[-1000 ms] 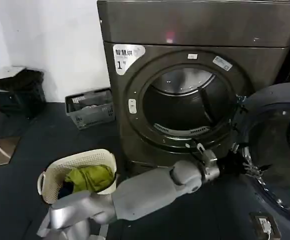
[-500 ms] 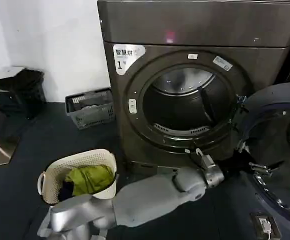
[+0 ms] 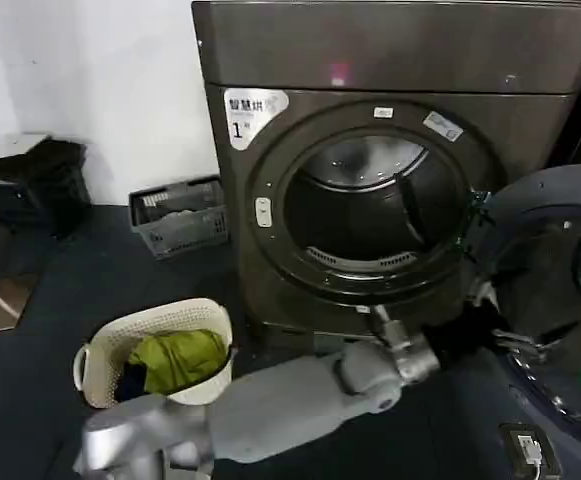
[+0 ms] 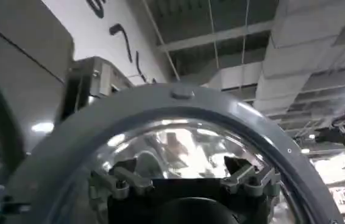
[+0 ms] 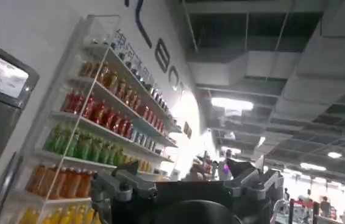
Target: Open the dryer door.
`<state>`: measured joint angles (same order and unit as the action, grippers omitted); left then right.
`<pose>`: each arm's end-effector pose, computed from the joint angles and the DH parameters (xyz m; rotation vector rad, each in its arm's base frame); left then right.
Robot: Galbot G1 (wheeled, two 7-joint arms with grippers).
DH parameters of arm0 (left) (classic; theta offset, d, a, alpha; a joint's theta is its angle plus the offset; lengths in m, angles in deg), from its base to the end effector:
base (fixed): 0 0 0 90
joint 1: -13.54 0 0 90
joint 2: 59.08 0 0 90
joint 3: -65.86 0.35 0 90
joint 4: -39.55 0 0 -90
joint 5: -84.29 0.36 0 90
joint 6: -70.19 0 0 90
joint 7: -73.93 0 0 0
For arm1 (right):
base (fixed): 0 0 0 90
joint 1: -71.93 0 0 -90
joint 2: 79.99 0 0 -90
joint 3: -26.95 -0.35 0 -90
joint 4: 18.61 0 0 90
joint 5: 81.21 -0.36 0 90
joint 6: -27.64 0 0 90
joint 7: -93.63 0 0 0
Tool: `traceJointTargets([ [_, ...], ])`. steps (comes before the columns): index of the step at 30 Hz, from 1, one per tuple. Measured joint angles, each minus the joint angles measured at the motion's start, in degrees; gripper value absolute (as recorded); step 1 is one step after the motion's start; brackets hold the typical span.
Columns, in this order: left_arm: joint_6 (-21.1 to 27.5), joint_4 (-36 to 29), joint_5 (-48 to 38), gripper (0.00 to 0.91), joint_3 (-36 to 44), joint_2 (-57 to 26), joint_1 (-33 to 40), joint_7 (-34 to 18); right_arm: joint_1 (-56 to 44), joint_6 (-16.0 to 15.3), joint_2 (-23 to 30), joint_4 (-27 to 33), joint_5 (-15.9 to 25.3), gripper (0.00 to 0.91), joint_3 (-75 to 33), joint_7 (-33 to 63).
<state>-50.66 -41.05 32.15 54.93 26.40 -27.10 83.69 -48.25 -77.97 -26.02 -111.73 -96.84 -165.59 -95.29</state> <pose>0.3740 -0.3154 -0.2322 1.7493 2.0402 -0.4372 -0.0980 -0.4781 -0.0133 1.8501 2.2598 -0.6760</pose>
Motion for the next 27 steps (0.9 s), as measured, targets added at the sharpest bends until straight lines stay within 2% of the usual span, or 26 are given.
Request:
traceJointTargets([
  [14,-0.54,-8.17,-2.22,0.907,0.36,-12.2,0.32,1.2,-1.73,-0.03,-0.8,-0.2,-1.54,0.907,-3.28,0.44],
  [27,7.1,-15.49,0.64,0.907,2.27,-28.71,1.4,-2.2,-1.52,0.02,-1.28,-0.98,-1.3,0.907,-4.44,0.46],
])
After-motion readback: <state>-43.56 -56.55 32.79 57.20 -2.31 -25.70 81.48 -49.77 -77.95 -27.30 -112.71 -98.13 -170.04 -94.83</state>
